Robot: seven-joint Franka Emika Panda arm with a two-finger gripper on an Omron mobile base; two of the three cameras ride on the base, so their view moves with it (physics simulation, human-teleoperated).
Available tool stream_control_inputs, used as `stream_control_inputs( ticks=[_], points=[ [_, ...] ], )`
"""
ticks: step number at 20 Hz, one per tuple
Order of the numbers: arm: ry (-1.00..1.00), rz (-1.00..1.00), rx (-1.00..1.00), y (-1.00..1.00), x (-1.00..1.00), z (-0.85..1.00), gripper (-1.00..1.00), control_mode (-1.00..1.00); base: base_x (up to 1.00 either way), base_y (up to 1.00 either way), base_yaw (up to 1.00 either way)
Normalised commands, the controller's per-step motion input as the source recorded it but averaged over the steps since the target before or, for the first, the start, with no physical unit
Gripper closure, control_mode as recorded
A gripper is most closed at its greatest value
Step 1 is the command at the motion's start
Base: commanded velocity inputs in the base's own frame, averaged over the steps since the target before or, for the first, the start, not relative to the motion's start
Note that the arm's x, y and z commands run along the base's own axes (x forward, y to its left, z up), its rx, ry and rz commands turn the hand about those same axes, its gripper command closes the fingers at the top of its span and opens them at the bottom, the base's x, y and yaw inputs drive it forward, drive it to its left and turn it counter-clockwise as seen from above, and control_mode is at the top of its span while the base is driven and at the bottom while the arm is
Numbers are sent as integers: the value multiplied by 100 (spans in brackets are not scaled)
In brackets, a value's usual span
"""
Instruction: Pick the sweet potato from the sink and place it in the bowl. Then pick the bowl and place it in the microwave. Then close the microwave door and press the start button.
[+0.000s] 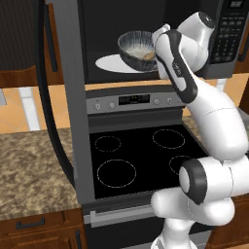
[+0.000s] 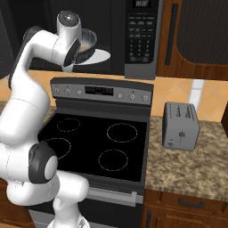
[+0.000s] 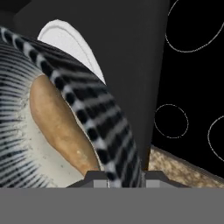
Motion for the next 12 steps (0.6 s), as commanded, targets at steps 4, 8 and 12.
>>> stream_control_inputs(
  ticks=[4,8,12],
  points=[
    [6,2,0,21,44,-1,100,-100,0,0,0],
    [0,0,-2,36,10,-24,-100,-100,0,0,0],
    [0,0,-1,32,0,-33,-100,-100,0,0,0]
  ],
)
